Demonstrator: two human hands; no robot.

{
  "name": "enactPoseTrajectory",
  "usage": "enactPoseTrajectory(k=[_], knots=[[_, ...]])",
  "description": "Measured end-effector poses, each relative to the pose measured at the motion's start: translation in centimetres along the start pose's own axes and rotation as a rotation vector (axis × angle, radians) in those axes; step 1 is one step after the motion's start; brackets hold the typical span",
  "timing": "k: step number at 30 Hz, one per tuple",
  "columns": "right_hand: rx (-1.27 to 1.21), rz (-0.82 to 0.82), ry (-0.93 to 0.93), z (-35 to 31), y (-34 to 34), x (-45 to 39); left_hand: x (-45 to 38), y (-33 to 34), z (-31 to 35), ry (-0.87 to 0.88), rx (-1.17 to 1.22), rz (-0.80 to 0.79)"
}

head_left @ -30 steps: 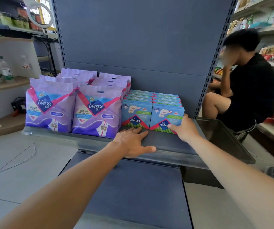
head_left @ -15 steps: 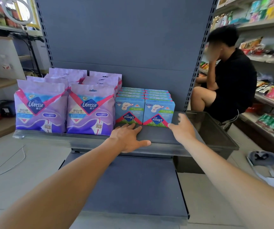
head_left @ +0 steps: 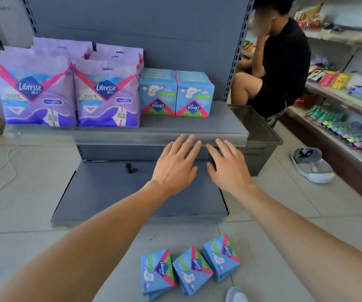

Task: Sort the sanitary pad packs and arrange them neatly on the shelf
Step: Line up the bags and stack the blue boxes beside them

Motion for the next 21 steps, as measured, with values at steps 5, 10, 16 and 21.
enactPoseTrajectory(k=[5,10,16,21], knots=[[0.029,-0.388,0.215,2.4,3.8,8.1,7.9,3.1,4.3,0.077,0.096,-0.468],[-0.008,-1.035,0.362,4.0,8.7,16.9,15.0,7.6,7.1,0.149,0.141,-1.172],[-0.140,-1.121,0.483,3.5,14.0,21.6,21.3,10.4,8.6,0.083,0.162,-1.288],[-0.178,-1.041,0.371,1.3,18.4,21.8,24.8,12.8,7.1,-0.018,0.144,-1.283]])
Point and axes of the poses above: each hand's wrist, its own x-axis away from the middle knuckle, its own y-axis out of the palm, z = x × y, the point moved 1 cm from there along -x, towards the middle knuckle, and after that the axes turned 14 degrees about -x, right-handed, at the moved point
